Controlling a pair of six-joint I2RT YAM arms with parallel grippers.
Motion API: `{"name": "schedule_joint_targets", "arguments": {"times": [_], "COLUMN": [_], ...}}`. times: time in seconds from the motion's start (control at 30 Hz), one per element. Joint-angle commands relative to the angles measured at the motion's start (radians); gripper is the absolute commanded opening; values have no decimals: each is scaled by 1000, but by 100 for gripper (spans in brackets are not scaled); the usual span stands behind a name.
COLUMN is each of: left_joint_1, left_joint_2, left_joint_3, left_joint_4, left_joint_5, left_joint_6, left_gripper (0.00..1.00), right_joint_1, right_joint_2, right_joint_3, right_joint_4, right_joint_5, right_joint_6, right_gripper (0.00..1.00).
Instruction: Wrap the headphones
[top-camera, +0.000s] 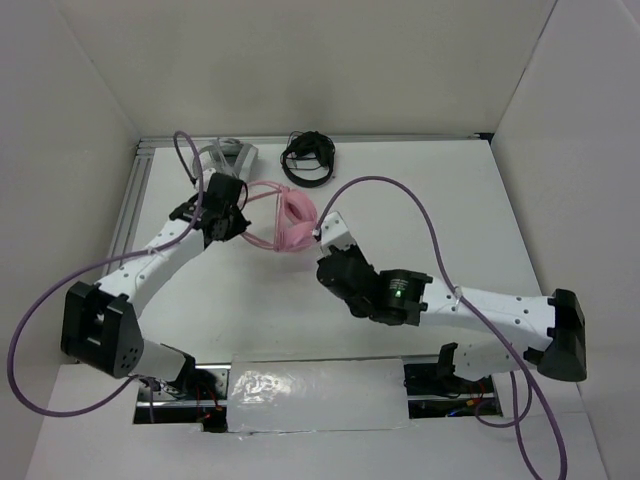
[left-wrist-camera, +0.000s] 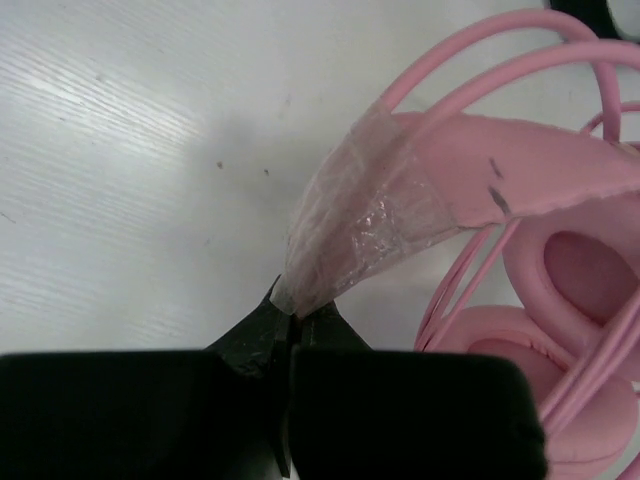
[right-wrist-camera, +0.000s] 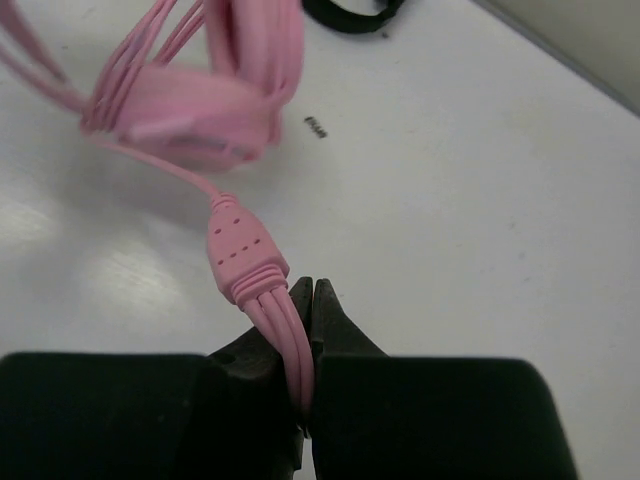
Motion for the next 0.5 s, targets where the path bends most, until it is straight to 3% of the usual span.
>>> {"name": "schedule_joint_targets", "arguments": {"times": [0.0,0.2,0.47], "left_joint_1": [-33,-99,-134], "left_joint_2": [-147,-352,-472], "left_joint_3": [-116,-334,-429], "left_joint_4": [251,370,450], "left_joint_5": [68,261,484], "left_joint_6": [159,277,365], "left_gripper": [0,0,0], "right_joint_1": [-88,-281,-421], "right_joint_2": [-44,-62,-15], "right_joint_3": [60,5,43], "right_joint_4": [155,317,338], "right_joint_5": [-12,-355,-677], "right_joint_6": [-262,-580,-635], "right_gripper": [0,0,0]}}
